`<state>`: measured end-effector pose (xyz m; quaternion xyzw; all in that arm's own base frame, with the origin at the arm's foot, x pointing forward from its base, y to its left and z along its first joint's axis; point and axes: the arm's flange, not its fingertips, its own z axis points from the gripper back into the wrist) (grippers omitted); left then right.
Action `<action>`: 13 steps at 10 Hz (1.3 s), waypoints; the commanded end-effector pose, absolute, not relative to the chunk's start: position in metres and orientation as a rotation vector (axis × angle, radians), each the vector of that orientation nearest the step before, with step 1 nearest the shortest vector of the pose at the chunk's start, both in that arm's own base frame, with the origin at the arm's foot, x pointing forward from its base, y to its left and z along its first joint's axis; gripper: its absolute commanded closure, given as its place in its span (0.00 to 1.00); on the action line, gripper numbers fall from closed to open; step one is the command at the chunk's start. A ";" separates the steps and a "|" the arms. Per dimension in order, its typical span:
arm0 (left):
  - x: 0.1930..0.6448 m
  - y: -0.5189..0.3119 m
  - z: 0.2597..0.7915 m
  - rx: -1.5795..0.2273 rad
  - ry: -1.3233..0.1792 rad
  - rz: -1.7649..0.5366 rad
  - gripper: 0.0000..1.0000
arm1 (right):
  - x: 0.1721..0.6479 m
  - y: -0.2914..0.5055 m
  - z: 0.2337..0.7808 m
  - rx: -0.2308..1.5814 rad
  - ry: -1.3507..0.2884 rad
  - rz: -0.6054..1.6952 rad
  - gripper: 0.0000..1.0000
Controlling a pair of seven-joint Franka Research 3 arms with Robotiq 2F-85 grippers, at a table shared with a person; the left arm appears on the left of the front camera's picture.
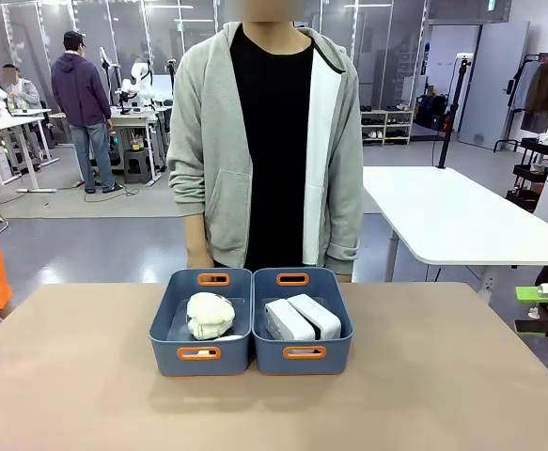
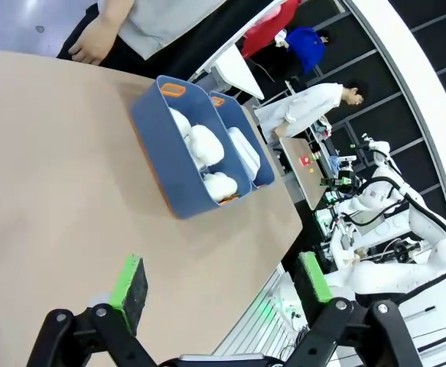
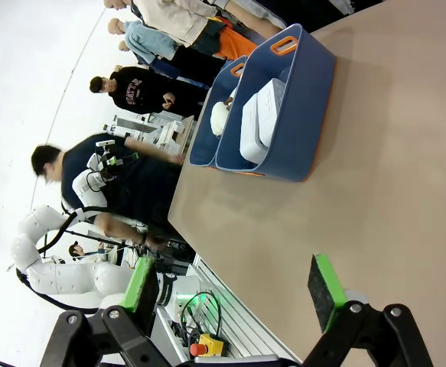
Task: Sort the digital clocks into the basket.
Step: Pick up the Digital clock from the table and place it into the empty Plastic storage basket.
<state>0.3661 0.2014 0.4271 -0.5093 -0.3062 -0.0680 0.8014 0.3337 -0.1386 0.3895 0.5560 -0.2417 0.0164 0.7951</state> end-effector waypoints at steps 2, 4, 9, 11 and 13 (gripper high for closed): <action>0.369 0.194 0.436 -1.099 -0.638 -0.137 0.02 | 0.332 -0.138 0.392 1.200 -0.513 0.034 0.00; 0.369 0.194 0.436 -1.099 -0.638 -0.137 0.02 | 0.332 -0.138 0.392 1.200 -0.513 0.034 0.00; 0.369 0.194 0.436 -1.099 -0.638 -0.137 0.02 | 0.332 -0.138 0.392 1.200 -0.513 0.034 0.00; 0.369 0.194 0.436 -1.099 -0.638 -0.137 0.02 | 0.332 -0.138 0.392 1.200 -0.513 0.034 0.00; 0.369 0.194 0.436 -1.099 -0.638 -0.137 0.02 | 0.332 -0.138 0.392 1.200 -0.513 0.034 0.00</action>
